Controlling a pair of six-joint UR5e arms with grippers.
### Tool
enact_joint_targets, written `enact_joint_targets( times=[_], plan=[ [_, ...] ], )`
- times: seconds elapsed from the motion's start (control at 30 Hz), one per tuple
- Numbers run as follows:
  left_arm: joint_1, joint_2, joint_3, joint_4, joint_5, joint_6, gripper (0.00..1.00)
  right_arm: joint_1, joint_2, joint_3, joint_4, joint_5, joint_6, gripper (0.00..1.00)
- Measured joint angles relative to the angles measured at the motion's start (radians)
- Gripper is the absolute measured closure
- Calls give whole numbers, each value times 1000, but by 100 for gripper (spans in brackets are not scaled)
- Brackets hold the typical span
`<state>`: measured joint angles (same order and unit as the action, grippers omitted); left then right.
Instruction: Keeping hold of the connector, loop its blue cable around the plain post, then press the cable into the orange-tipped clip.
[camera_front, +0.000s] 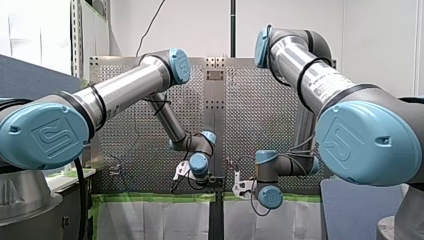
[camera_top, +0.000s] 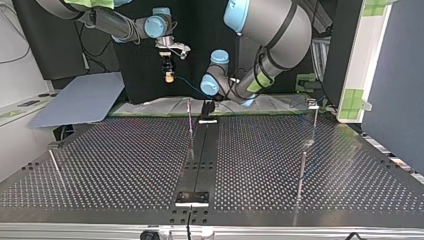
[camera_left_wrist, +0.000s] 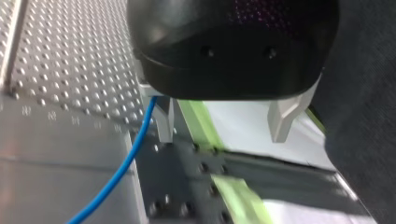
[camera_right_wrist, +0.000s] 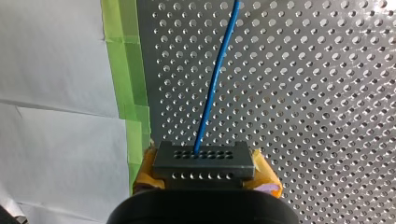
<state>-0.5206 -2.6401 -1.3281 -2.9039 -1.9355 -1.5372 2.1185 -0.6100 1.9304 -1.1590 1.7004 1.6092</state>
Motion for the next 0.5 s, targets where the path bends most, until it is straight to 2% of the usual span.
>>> enact_joint_targets(
  times=[0.5],
  plan=[
    [-9,0,0,16,142,-150,1,-1,0,0,2,1,-4,100]
  ],
)
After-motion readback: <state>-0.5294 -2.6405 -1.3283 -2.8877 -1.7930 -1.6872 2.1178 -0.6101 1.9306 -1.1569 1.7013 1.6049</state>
